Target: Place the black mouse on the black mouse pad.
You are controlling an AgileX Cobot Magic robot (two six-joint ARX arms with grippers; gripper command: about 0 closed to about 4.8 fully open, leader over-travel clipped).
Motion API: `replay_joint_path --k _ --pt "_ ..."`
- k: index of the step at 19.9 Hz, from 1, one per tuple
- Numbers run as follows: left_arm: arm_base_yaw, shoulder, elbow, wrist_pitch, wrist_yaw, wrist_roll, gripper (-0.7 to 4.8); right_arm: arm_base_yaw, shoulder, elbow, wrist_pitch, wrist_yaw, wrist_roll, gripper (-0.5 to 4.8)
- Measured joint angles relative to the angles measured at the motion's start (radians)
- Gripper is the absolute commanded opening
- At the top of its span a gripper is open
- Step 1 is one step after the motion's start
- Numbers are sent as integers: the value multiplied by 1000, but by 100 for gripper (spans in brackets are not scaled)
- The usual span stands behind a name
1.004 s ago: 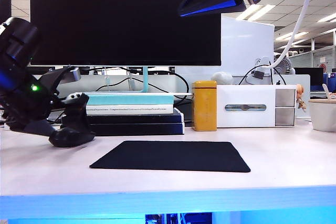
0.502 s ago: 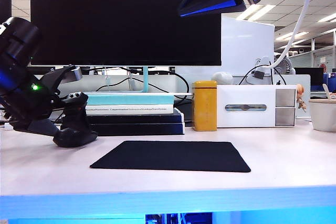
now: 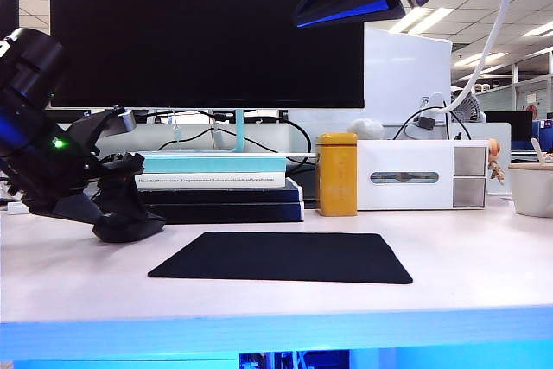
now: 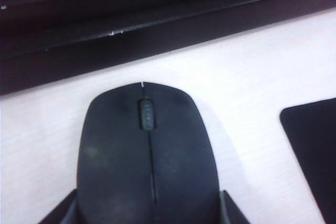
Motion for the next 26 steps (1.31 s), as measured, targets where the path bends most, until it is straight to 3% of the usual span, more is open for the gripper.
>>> replay_joint_path --k 4,6,12,14,26 --pt "0 0 0 0 0 0 158 0 0 0 0 0 0 30" --pt "0 0 2 -2 3 0 117 0 0 0 0 0 0 30" --pt "0 2 23 -25 23 0 110 0 0 0 0 0 -1 30" --pt "0 2 23 -25 27 -4 76 0 0 0 0 3 -7 30" --pt "0 -45 63 -68 84 -24 75 0 0 0 -70 72 -48 30"
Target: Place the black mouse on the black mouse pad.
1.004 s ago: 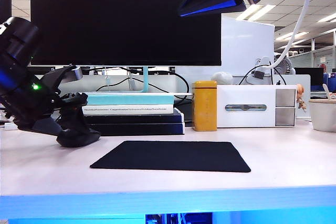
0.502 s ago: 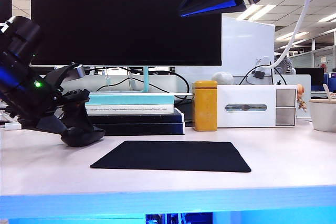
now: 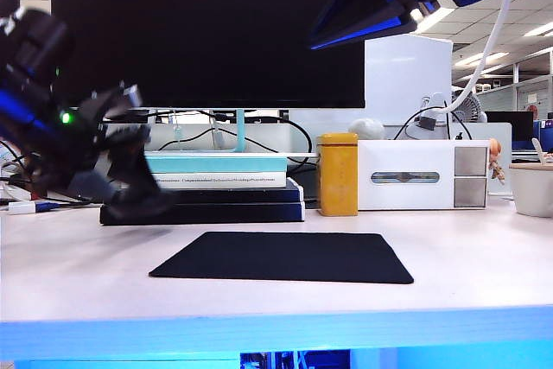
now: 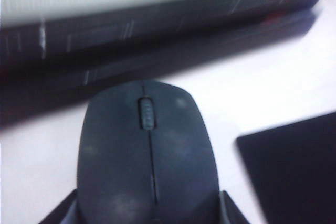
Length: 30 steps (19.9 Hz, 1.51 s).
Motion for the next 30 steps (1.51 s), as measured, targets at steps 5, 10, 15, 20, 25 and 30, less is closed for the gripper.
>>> replay_joint_path --k 5,10,15,20,25,30 --pt "-74 -45 0 -50 7 8 75 0 0 0 -67 34 -22 16" --pt "-167 -46 0 -69 7 13 75 -1 -50 0 -188 88 -40 8" --pt "-228 -64 0 -90 6 -2 75 -1 -124 2 -293 154 -45 8" --pt "-307 -65 0 -105 6 -3 75 -1 -130 1 -414 167 -45 8" --pt "-360 -65 0 -137 2 -11 75 -2 -192 0 -514 227 -48 8" --pt "-413 -65 0 -158 -16 -11 75 -4 -234 -5 -563 264 -48 7"
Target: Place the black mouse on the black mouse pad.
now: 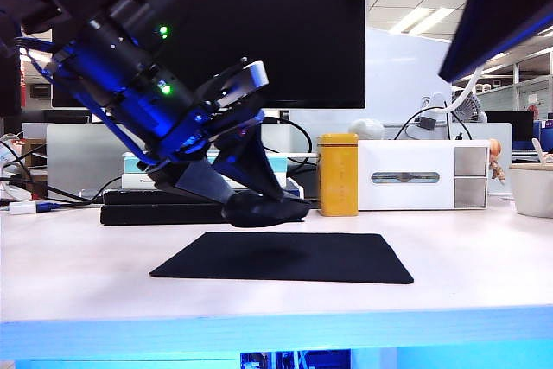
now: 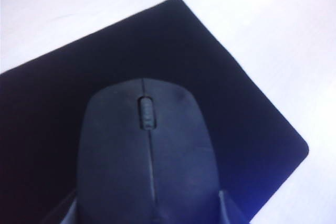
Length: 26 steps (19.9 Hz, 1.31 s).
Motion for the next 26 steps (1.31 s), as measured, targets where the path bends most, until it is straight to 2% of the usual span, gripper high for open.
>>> replay_joint_path --k 9,20,22,24,26 --pt "0 41 0 -28 -39 8 57 0 1 -12 -10 0 0 8" --pt "-9 113 10 49 -20 8 62 0 1 -12 16 -2 1 8" --pt "-9 113 10 49 -16 7 158 0 1 -12 16 -2 1 8" --pt "-9 114 10 49 -15 7 192 0 1 -12 16 -2 1 8" --pt "-8 114 10 49 -11 7 315 0 1 -12 16 -2 1 8"
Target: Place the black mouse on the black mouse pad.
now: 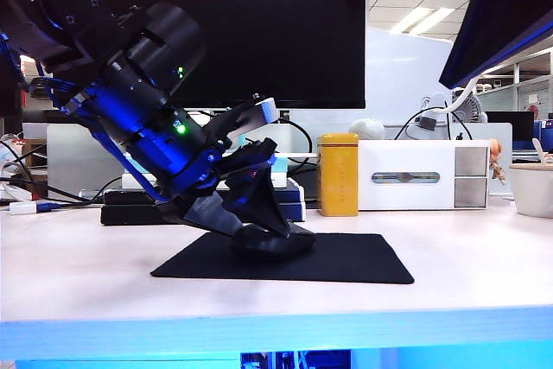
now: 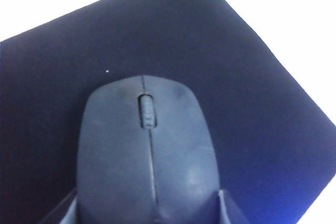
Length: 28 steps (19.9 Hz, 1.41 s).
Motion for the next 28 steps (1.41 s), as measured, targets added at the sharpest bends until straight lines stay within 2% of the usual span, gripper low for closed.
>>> replay_joint_path --k 1,2,3,15,18,22,28 --pt "1 1 0 0 8 0 416 0 0 0 0 0 0 8" --pt "2 6 0 -14 11 -8 463 0 0 0 0 0 0 8" --pt "0 9 -4 -22 16 -11 479 0 0 0 0 0 0 8" --pt "-4 -71 -7 -33 11 -60 479 0 0 0 0 0 0 8" --pt "-5 -237 -7 -45 5 -64 479 0 -4 0 7 -21 2 6" --pt "-4 -529 -6 -163 -177 -16 479 1 -111 3 76 -1 5 -1" --pt "-5 -772 -6 -378 -328 4 479 1 -367 6 115 142 42 -1"
